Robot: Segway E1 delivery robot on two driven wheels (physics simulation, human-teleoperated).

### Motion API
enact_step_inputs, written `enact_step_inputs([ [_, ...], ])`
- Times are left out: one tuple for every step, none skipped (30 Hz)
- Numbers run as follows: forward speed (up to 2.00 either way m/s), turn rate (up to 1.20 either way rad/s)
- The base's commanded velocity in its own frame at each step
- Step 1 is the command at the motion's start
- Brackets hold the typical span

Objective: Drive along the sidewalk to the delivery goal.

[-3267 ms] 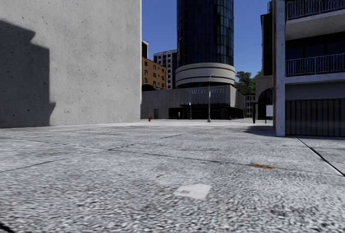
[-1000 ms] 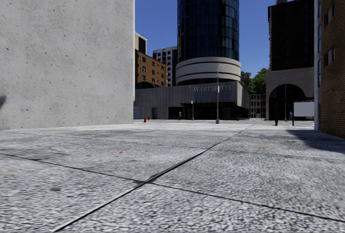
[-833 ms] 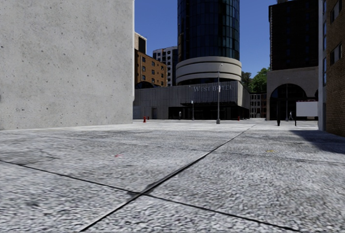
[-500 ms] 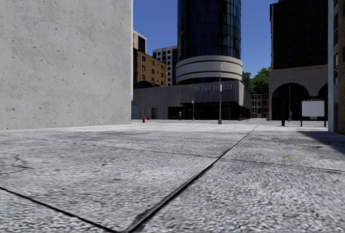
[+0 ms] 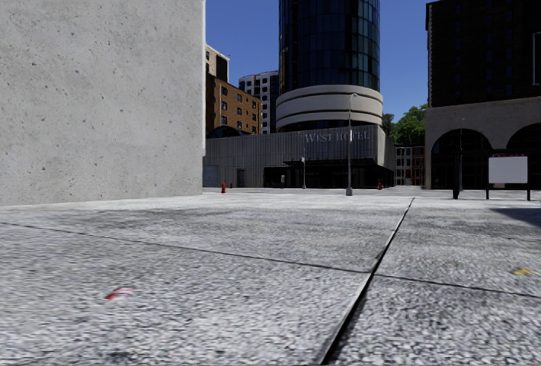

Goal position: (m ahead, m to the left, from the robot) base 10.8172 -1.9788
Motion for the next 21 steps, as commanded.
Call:
enact_step_inputs([
  [2.00,0.00],
  [2.00,0.00],
  [2.00,0.00],
  [2.00,0.00],
  [2.00,0.00],
  [2.00,0.00],
  [2.00,0.00],
  [2.00,0.00],
  [2.00,0.00],
  [2.00,0.00],
  [2.00,0.00],
  [2.00,0.00],
  [2.00,0.00],
  [2.00,0.00],
  [2.00,0.00],
  [2.00,0.00],
  [2.00,0.00],
  [2.00,0.00],
  [2.00,0.00],
  [2.00,0.00],
  [2.00,0.00],
])
